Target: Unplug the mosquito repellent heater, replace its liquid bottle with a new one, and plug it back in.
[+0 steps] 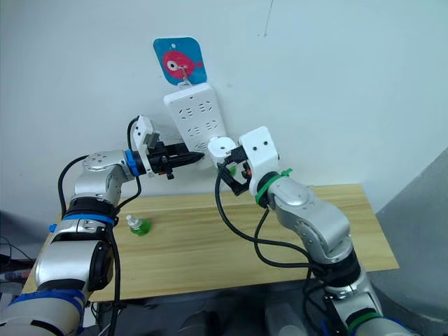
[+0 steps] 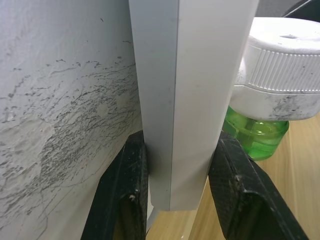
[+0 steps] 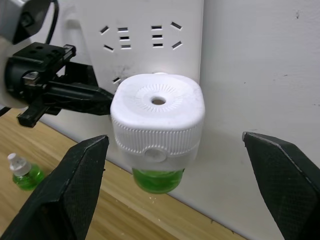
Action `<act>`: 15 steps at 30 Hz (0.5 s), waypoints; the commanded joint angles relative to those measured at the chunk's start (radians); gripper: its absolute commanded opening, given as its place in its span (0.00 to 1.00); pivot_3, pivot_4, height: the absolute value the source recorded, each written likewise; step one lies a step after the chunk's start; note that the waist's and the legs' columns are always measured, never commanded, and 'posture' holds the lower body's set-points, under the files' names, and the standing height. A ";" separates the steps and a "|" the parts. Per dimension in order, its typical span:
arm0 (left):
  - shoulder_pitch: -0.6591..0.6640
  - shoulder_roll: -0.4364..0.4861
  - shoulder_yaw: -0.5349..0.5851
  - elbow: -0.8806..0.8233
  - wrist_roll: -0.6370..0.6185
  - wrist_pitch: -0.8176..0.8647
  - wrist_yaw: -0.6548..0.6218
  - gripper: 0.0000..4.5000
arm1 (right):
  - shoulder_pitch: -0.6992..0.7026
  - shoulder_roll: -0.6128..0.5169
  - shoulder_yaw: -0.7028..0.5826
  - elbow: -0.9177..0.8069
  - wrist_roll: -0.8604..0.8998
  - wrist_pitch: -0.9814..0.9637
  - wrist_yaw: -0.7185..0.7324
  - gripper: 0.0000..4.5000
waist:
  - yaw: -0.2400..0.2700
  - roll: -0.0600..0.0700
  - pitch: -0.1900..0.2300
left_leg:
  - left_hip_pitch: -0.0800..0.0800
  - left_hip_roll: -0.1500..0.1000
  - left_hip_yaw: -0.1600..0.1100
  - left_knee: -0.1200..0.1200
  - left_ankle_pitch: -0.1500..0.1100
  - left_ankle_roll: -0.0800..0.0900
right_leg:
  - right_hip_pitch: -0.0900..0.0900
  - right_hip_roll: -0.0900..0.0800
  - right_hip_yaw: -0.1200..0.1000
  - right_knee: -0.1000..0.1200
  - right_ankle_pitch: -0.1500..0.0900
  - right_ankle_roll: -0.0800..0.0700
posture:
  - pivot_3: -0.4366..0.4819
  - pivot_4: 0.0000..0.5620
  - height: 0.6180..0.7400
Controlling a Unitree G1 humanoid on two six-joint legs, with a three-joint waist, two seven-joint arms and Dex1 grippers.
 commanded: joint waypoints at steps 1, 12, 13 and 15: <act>0.005 -0.010 -0.011 -0.040 0.001 0.002 -0.001 0.29 | -0.055 0.048 -0.008 0.048 -0.032 -0.049 0.022 1.00 | -0.001 0.000 0.000 | 0.000 0.000 -0.001 0.000 0.000 0.000 | 0.000 0.000 -0.001 0.000 0.000 0.000 | 0.18 0.23 0.86; 0.012 -0.009 -0.011 -0.053 -0.002 0.008 0.004 0.29 | -0.102 0.111 -0.012 0.189 -0.123 -0.120 0.072 0.72 | -0.005 0.000 0.000 | 0.000 -0.001 -0.004 0.000 0.000 0.000 | 0.001 0.000 -0.004 0.001 0.000 0.000 | 0.19 0.23 0.86; 0.012 -0.009 -0.010 -0.054 -0.002 0.009 0.004 0.29 | -0.101 0.113 -0.013 0.189 -0.129 -0.121 0.077 0.65 | -0.006 0.000 0.000 | 0.000 0.000 -0.005 0.000 0.000 0.000 | 0.001 0.000 -0.004 0.001 0.000 0.000 | 0.19 0.23 0.86; 0.013 -0.010 -0.008 -0.055 -0.001 0.011 0.017 0.29 | -0.095 0.113 -0.013 0.182 -0.135 -0.118 0.085 0.65 | -0.007 0.001 0.000 | 0.000 -0.001 -0.005 0.000 0.001 -0.001 | 0.001 0.000 -0.004 0.001 0.000 0.000 | 0.19 0.23 0.86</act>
